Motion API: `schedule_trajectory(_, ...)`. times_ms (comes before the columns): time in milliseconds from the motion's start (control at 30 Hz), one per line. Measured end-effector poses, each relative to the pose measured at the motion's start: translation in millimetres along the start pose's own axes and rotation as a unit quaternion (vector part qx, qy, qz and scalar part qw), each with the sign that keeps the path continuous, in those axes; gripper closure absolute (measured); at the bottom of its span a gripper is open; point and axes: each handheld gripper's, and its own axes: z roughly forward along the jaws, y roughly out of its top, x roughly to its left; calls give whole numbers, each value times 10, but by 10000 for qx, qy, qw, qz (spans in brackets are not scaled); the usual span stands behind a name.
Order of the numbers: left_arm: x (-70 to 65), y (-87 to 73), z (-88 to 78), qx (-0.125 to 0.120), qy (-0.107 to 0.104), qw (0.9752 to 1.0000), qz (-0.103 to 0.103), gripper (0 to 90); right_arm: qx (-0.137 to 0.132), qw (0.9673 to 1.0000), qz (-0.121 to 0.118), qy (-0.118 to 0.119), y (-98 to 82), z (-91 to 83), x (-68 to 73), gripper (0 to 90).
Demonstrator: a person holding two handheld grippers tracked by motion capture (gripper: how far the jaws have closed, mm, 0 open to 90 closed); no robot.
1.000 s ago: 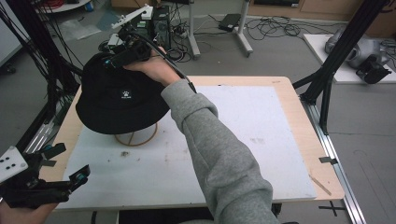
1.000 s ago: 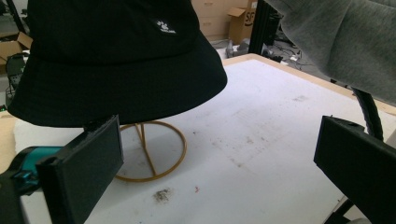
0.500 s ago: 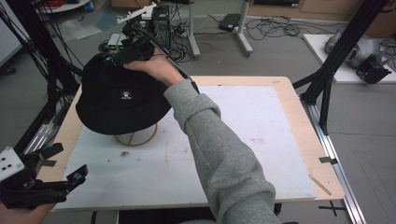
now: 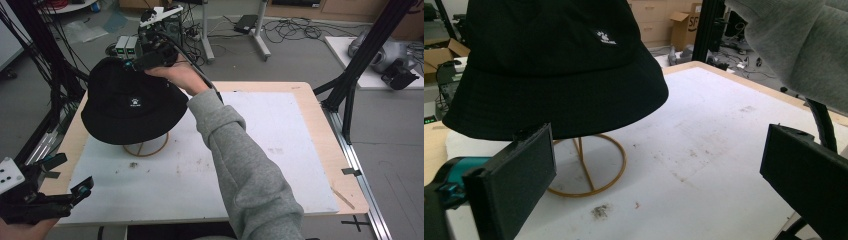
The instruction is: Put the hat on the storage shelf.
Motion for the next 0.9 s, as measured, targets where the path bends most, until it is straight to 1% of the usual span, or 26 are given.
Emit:
schedule_trajectory(33, -2, 0, 0, 1, 3, 10000, -3, 17, 0, 10000, 0, 0, 0, 0, 0, 104)
schedule_trajectory(100, -6, -1, 5, 1, -5, 10000, 0, 17, -24, 10000, 57, 19, -40, -56, -18, 104)
schedule_trajectory(233, -16, -5, 18, 24, -9, 10000, 5, 17, -29, 10000, -7, 31, -119, -190, -32, 104)
schedule_trajectory(267, -17, -5, 21, 26, -6, 10000, 6, 17, -29, 10000, -7, 31, -119, -190, -32, 104)
schedule_trajectory(300, -19, -5, 23, 26, -10, 10000, 9, 17, -91, 10000, -15, 28, -145, -259, -34, 104)
schedule_trajectory(367, -18, -5, 25, 43, -15, 10000, 26, 17, -120, 9999, -20, 8, -170, -325, -34, 104)
schedule_trajectory(400, -18, -5, 26, 33, -9, 10000, 14, 17, -120, 9999, -20, 8, -170, -325, -34, 104)
schedule_trajectory(433, -16, -6, 27, 29, -11, 10000, 7, 17, -136, 9999, -32, -31, -198, -380, -35, 104)
schedule_trajectory(500, -8, -6, 25, 23, 3, 10000, -10, 17, -96, 9999, -21, -56, -210, -405, -39, 104)
schedule_trajectory(533, -3, -7, 24, 25, -3, 10000, -7, 17, -60, 9999, -37, -133, -234, -451, -40, 104)
schedule_trajectory(600, 2, -6, 24, 19, 4, 10000, -6, 17, -69, 9999, -38, -141, -248, -478, -37, 104)
schedule_trajectory(633, 4, -4, 23, 20, 9, 10000, -7, 17, -114, 9998, -35, -158, -275, -533, -37, 104)
schedule_trajectory(667, 7, -2, 22, 9, 1, 10000, -9, 17, -114, 9998, -35, -158, -275, -533, -37, 104)
schedule_trajectory(733, 16, 1, 23, -1, -12, 10000, -8, 17, -123, 9997, -41, -211, -302, -586, -38, 104)
schedule_trajectory(800, 23, 0, 31, -14, -20, 10000, -30, 17, -182, 9996, -38, -218, -343, -642, -46, 104)
schedule_trajectory(833, 28, -2, 38, -5, -31, 10000, -26, 17, -186, 9995, -18, -264, -386, -691, -66, 104)
schedule_trajectory(900, 33, -4, 55, 15, -48, 10000, -31, 17, -175, 9994, 9, -282, -402, -705, -77, 104)
